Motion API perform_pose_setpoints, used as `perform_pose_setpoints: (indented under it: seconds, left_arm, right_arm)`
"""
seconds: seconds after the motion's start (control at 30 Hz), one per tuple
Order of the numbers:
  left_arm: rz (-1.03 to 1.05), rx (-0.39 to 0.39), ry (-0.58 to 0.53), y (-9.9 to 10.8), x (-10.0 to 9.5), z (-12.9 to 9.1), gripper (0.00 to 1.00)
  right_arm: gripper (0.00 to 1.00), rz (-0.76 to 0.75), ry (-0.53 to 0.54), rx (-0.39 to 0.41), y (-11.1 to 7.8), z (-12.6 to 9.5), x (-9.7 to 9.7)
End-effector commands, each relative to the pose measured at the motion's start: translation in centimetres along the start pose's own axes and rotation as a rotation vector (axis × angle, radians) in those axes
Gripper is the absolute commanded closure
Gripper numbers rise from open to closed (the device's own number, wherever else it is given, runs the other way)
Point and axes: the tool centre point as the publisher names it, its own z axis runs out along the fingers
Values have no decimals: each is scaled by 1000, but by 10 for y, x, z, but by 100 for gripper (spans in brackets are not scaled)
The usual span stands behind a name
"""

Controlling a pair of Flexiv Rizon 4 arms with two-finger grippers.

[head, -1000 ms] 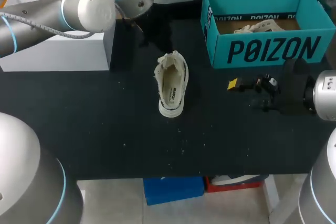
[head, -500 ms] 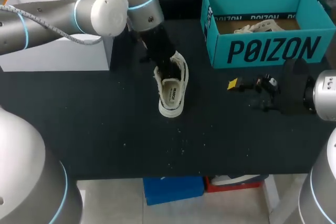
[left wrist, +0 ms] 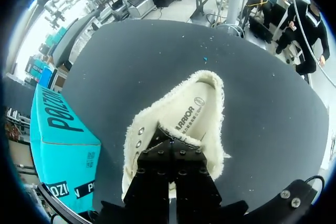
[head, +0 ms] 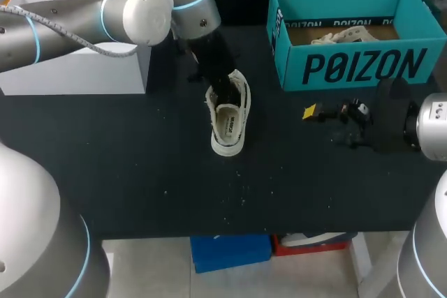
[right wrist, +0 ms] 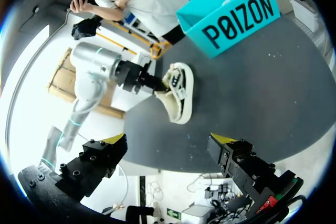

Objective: Take the shoe out of the shoebox, open the shoe tongue, remove and reinsert the insole, then place the shoe into the shoebox

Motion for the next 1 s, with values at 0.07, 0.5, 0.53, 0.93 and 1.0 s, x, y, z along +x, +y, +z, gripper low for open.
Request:
perform_pose_setpoints:
  seconds: [0.07, 0.5, 0.53, 0.93, 1.0]
  left_arm:
    - [-99, 9, -63, -14, 27, -47, 99]
    - [-627, 139, -363, -15, 108, -101, 0]
    - [-655, 142, -370, -16, 115, -104, 0]
    - [-807, 180, -470, -4, 175, -130, 0]
    - [-807, 183, -480, -3, 179, -131, 0]
  right_arm:
    - [0, 0, 1, 2, 0, -2, 0]
    - [0, 0, 1, 2, 0, -2, 0]
    - [0, 0, 1, 2, 0, -2, 0]
    - [0, 0, 1, 2, 0, -2, 0]
    - [0, 0, 1, 2, 0, -2, 0]
